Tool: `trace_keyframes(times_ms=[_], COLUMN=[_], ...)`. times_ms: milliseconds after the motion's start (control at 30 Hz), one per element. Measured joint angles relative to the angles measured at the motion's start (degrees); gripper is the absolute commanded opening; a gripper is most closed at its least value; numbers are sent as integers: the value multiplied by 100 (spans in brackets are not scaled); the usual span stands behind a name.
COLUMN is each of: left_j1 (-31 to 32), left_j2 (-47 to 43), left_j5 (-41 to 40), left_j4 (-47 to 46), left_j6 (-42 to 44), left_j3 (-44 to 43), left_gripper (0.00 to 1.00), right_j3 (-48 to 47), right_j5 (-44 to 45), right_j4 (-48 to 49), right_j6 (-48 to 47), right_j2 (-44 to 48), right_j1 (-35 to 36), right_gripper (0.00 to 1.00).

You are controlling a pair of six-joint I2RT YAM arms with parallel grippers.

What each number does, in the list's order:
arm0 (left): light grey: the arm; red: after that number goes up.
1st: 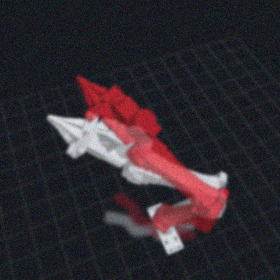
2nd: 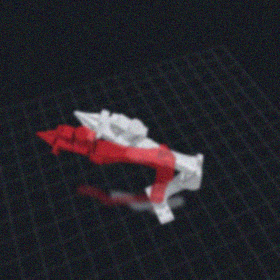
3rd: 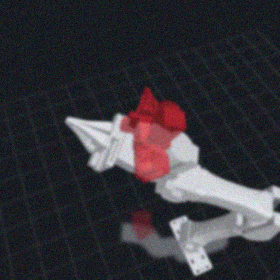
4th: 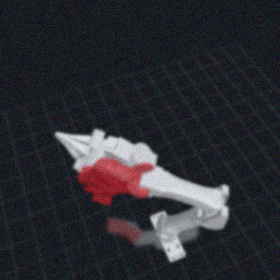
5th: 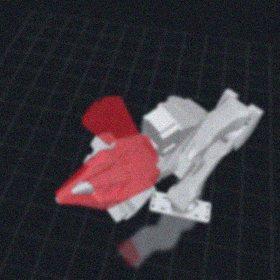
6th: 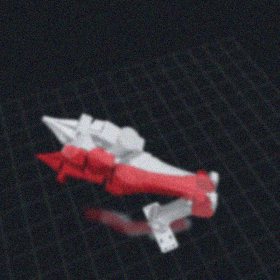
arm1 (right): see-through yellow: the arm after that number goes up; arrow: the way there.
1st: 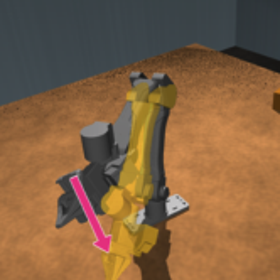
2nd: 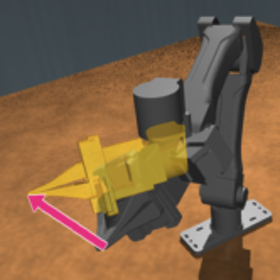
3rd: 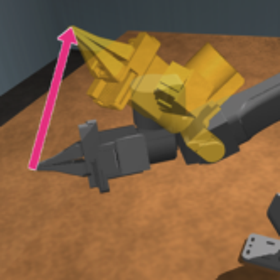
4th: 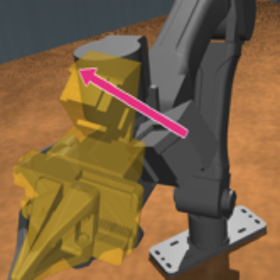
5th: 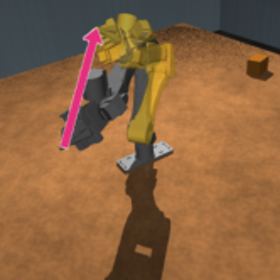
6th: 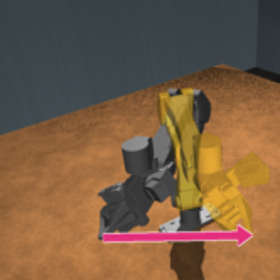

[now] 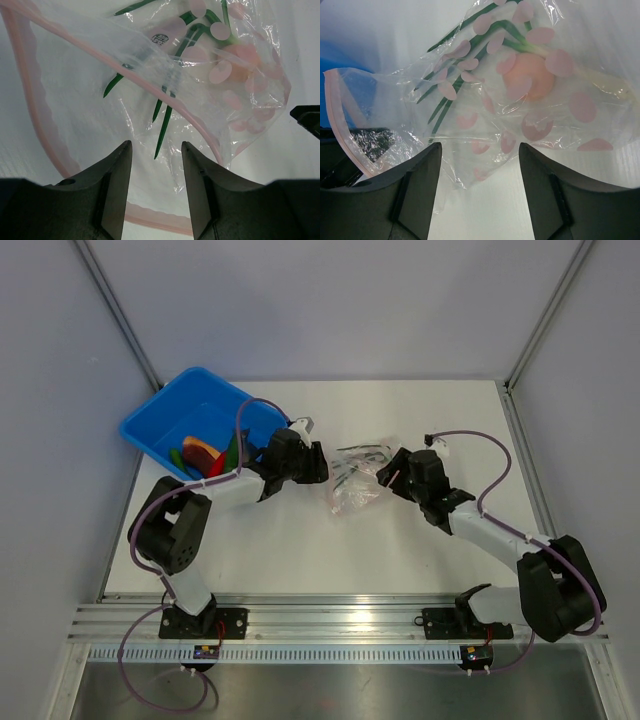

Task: Open the zip-top bag and remove the fake food
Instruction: Adjust the zipper food storage bag at the center of the board.

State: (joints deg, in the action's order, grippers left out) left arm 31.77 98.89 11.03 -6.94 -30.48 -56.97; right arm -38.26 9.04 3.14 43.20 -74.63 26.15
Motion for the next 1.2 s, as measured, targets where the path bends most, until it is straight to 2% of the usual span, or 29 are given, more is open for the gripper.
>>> trace_keyframes(times_ms=[433,867,1200], left_j1=[0,0,0], left_j2=[31,31,22], left_j5=[70,105,129], left_j4=[-20,-44,-98], left_j6=[0,-9,-101], left_j3=[0,0,116], left_gripper=[47,47,47], right_j3=[0,0,164], right_j5=[251,704,632], right_j4=[-256,-302,-422], right_j6=[-398,-461,-278], right_j2=[264,555,1003], right_j1=[0,-22,-914], right_gripper=[80,84,81])
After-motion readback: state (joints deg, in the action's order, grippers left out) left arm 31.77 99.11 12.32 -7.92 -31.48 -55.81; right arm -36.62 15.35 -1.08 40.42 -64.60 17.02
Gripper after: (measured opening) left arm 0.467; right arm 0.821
